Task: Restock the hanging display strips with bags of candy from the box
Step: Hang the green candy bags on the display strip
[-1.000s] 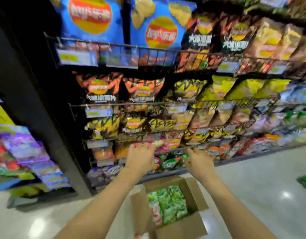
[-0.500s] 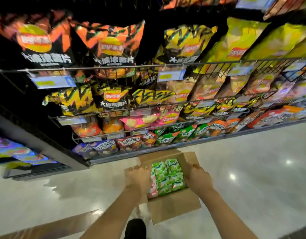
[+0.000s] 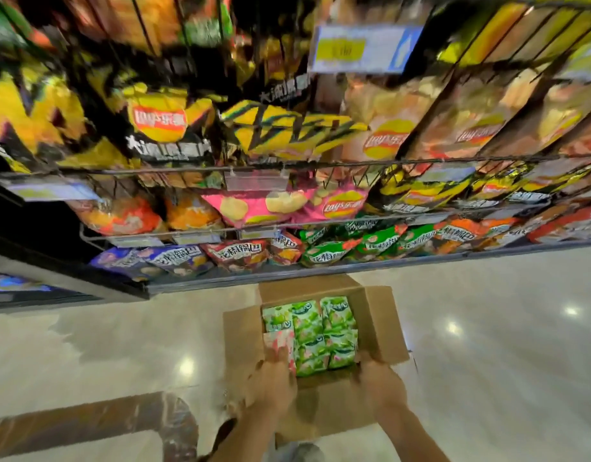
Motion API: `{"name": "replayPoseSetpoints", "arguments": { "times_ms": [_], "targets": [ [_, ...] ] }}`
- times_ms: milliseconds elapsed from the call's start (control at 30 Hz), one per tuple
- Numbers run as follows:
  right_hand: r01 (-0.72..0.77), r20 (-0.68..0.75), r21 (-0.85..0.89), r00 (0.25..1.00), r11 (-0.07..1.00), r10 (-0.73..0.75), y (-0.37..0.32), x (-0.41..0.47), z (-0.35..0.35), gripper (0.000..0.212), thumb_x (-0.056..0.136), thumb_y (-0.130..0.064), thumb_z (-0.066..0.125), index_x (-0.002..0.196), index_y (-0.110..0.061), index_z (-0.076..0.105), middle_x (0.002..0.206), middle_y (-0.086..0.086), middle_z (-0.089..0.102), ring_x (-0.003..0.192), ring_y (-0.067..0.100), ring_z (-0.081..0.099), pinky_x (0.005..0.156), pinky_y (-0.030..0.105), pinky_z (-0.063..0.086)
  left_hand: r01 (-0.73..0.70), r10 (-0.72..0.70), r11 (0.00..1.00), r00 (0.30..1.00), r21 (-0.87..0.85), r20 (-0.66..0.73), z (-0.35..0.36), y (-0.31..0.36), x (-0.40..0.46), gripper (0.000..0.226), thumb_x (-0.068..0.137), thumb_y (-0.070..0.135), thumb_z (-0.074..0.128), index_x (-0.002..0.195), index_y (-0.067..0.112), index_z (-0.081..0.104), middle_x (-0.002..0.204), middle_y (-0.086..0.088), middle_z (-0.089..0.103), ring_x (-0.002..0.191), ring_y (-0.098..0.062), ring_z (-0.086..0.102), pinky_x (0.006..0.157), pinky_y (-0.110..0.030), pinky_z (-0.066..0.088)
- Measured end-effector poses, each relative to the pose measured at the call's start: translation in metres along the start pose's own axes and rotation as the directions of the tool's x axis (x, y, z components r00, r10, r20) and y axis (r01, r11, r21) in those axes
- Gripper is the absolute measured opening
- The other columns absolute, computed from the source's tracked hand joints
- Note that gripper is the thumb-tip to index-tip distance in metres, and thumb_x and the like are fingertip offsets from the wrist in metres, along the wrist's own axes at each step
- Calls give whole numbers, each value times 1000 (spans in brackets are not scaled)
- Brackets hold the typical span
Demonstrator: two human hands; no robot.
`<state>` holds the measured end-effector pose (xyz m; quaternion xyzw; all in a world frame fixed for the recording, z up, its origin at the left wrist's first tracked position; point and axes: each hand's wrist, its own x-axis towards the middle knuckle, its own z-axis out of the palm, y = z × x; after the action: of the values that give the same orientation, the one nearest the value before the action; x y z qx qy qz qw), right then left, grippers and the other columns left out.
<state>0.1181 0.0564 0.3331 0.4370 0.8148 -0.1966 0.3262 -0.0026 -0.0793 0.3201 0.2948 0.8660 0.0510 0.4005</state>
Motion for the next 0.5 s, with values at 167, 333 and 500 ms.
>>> {"name": "replayPoseSetpoints", "arguments": {
  "times_ms": [167, 333, 500],
  "targets": [
    [45, 4, 25, 999, 999, -45, 17, 77, 57, 29, 95, -29, 44, 122, -18, 46, 118, 5, 59, 108, 24, 59, 80, 33, 49, 144, -140, 960, 990, -242, 31, 90, -10, 71, 55, 93, 25, 46, 143, 18, 25, 138, -8, 47, 113, -24, 57, 91, -34, 48],
    [46, 23, 95, 999, 994, -48, 29, 163, 128, 37, 97, -33, 43, 131, -18, 42, 123, 8, 58, 111, 25, 58, 81, 32, 48, 256, -253, 840, 965, -479, 71, 179, -34, 142, 57, 89, 24, 54, 140, 16, 31, 134, -8, 51, 112, -27, 57, 91, -38, 49],
    [78, 35, 188, 996, 979, -86, 32, 246, 201, 43, 94, -27, 50, 136, -19, 41, 123, 6, 58, 98, 24, 63, 75, 30, 52, 346, -360, 732, 928, -587, 98, 250, -62, 209, 67, 89, 20, 56, 146, 10, 22, 139, -13, 42, 120, -30, 49, 98, -34, 41]
  ]
}}
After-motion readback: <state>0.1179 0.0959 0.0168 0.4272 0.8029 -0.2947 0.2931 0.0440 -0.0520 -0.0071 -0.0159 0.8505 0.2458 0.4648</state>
